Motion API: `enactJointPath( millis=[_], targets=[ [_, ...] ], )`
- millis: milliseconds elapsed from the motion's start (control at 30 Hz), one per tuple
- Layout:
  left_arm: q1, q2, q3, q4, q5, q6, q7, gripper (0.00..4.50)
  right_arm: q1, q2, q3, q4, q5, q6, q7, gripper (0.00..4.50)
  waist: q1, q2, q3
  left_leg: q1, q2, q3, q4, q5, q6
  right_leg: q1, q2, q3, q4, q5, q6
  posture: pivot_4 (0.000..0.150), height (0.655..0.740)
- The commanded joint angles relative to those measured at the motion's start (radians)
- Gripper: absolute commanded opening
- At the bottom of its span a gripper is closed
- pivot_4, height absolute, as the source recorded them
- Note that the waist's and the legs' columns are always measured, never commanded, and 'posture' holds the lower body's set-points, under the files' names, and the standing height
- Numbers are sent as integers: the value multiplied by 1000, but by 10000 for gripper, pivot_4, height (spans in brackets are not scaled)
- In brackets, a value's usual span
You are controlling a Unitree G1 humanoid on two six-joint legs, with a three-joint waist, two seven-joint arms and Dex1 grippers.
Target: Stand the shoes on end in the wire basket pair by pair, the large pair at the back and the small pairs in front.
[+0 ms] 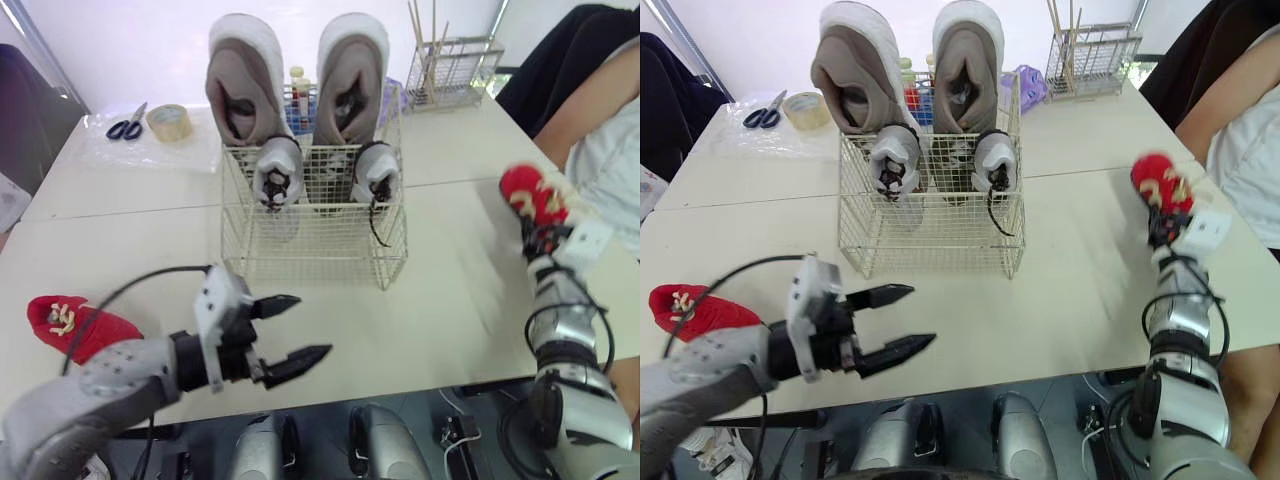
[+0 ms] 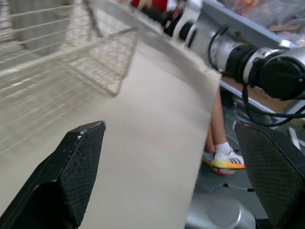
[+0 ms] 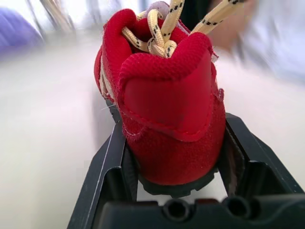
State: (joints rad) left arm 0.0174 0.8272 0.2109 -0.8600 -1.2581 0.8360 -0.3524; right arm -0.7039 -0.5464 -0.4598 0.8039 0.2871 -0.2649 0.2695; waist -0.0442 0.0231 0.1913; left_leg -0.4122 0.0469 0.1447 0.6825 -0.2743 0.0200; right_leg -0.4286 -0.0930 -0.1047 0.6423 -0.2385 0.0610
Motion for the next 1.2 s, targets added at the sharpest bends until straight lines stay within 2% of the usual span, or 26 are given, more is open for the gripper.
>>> enactJointPath(
  millis=[33,167,267,333,467,567,667,767,833,1000,1100,1200],
  targets=[
    [-75,85,103,33,-191,-10,67,45000,-256,-87,30,-227,76,1,114,18258,2,0,3,0,0,0,0,0,-1,-2,1,1,4,-1,1,1500,7400],
    [-112,188,179,40,-378,-42,235,45000,-477,-80,136,-308,178,130,373,18258,4,-7,1,1,3,-3,-7,3,-6,-3,5,0,5,-5,-1,1500,7400],
    [-115,216,249,56,-445,-104,447,45000,-571,-53,231,-373,263,270,605,18258,3,-15,1,3,3,-3,-12,3,-7,-2,4,0,3,-7,-2,1500,7400],
    [-83,246,344,97,-507,-104,491,45000,-603,-53,296,-418,307,362,773,18258,1,-18,3,3,2,-3,-12,3,-7,-2,2,0,4,-7,-3,1500,7400],
    [55,226,656,208,-697,-18,294,45000,-634,-80,372,-516,426,569,1066,18258,9,-20,5,0,1,-3,-13,3,-6,-5,0,-2,4,-7,-3,1500,7400],
    [151,267,831,319,-714,82,222,45000,-641,-97,410,-567,495,694,1249,18258,19,-20,6,-4,1,-3,-13,3,-6,-8,0,-4,3,-7,-3,1500,7400],
    [179,322,890,394,-714,158,120,45000,-636,-109,460,-593,468,691,1333,18258,33,-21,5,-4,0,-3,-13,3,-6,-8,2,-5,2,-7,-3,1500,7400],
    [81,354,818,464,-714,206,-130,45000,-637,-158,579,-638,464,592,1345,18258,36,-22,6,-4,-1,-3,-13,3,-7,-8,1,-6,2,-7,-3,1500,7400],
    [-8,336,700,456,-714,182,-189,45000,-641,-166,621,-646,450,529,1345,18258,32,-22,6,-4,-1,-3,-13,2,-11,-8,1,-6,2,-7,-3,1500,7400],
    [-163,231,421,402,-714,129,-195,45000,-645,-177,656,-654,434,455,1345,18258,28,-23,6,-4,-1,-3,-13,4,-9,-10,1,-5,5,-6,-4,1500,7400],
    [-261,129,297,402,-714,111,-171,45000,-639,-203,675,-664,415,423,1345,18258,29,-24,6,-5,0,-3,-14,5,-10,-11,2,-5,5,-6,-4,1500,7400],
    [-303,87,196,373,-714,111,-161,45000,-620,-237,690,-701,392,414,1345,18258,26,-25,6,-6,0,-3,-13,5,-9,-11,2,-5,5,-6,-4,1500,7400]
  ],
)
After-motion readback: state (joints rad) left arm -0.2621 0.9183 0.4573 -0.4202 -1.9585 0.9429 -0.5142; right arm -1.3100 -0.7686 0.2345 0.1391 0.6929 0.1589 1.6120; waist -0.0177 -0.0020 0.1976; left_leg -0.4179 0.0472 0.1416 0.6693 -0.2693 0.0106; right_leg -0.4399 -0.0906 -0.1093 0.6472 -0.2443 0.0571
